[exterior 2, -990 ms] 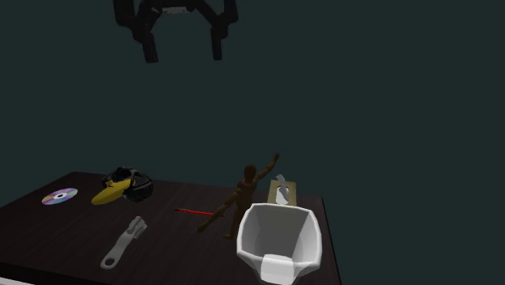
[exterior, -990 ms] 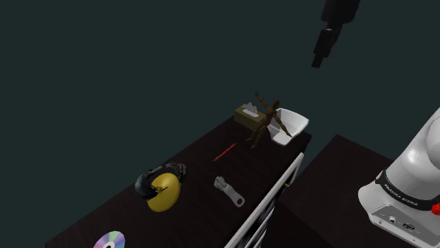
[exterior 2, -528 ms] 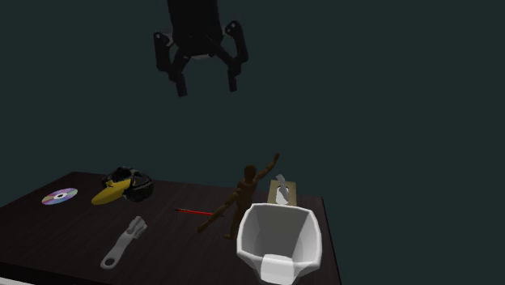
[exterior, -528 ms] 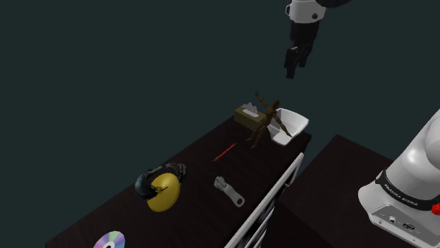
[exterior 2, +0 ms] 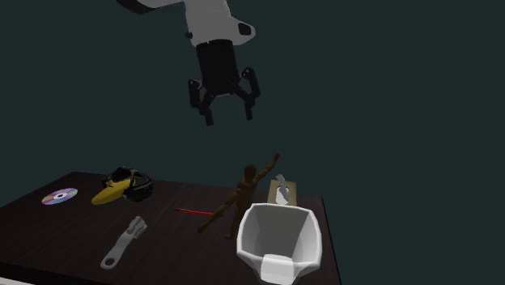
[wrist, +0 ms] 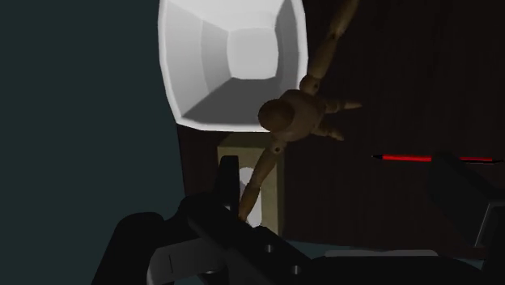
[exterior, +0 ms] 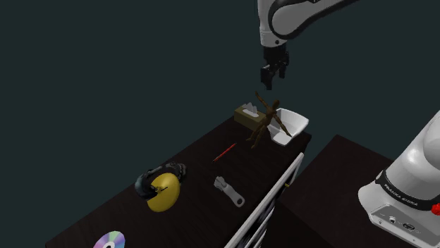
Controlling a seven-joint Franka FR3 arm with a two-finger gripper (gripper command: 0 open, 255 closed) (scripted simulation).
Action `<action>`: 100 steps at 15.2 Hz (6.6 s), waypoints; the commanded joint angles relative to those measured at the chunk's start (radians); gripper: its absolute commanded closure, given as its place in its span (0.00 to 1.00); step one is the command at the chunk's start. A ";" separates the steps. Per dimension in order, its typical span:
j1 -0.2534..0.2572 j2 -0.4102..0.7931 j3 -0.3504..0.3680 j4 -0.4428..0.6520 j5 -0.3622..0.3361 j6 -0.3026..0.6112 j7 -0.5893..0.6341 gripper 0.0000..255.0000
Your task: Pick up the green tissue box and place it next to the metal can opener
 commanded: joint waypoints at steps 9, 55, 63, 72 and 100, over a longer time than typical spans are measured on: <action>0.014 0.442 -0.017 0.316 -0.165 -0.021 0.177 0.00; 0.043 1.031 -0.141 0.924 -0.255 -0.191 0.220 1.00; 0.045 0.967 -0.139 0.920 -0.251 -0.247 0.196 1.00; 0.048 0.908 -0.139 0.940 -0.247 -0.319 0.166 1.00; 0.114 0.526 -0.095 0.585 -0.218 -0.386 0.249 1.00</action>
